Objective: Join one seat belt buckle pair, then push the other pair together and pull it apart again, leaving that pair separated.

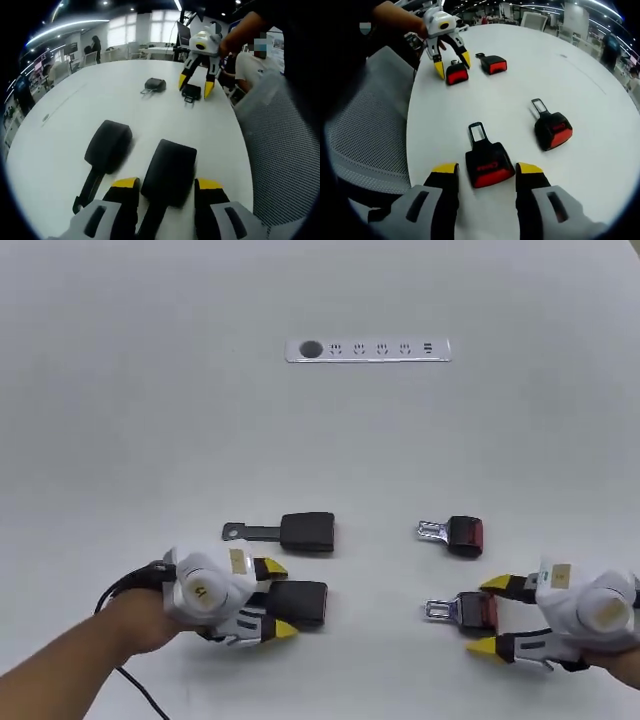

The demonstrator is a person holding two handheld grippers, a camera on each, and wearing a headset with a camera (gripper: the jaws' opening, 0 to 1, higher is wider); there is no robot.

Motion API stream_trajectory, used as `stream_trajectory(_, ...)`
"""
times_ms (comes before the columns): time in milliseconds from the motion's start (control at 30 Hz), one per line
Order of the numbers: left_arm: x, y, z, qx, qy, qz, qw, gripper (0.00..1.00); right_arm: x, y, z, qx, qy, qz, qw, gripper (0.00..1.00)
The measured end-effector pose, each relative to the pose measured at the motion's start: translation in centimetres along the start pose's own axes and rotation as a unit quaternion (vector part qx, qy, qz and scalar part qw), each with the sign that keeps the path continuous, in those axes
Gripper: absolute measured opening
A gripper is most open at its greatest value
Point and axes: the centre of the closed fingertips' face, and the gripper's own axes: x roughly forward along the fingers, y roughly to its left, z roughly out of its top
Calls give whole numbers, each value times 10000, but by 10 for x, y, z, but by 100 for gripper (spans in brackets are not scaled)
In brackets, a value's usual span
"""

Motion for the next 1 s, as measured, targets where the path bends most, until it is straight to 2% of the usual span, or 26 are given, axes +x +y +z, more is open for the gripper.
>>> stream_trajectory(33, 1, 1, 1, 140, -40, 4, 9999, 43, 0, 0, 1, -6, 6, 2, 10000, 41)
stream_trajectory(100, 0, 5, 0, 97, -18, 24, 9999, 40, 1, -3, 2, -64, 42, -1, 10000, 38)
stream_trajectory(200, 0, 6, -1, 281, 1, 11, 9996, 38, 2, -2, 1, -276, 62, 48, 9996, 37)
stream_trajectory(267, 0, 7, -1, 283, 24, 30, 9996, 38, 2, -2, 1, -312, 64, 60, 9995, 37)
stream_trajectory(333, 1, 8, -2, 309, 13, 61, 9995, 37, 3, -4, 0, -180, 67, 58, 9998, 36)
stream_trajectory(733, 3, 8, -3, 302, 64, 88, 9995, 36, 7, -6, -3, -57, 177, -71, 9998, 36)
stream_trajectory(1000, 3, 6, -3, 312, 151, 96, 9994, 36, 15, -4, 6, -33, 191, -121, 9997, 36)
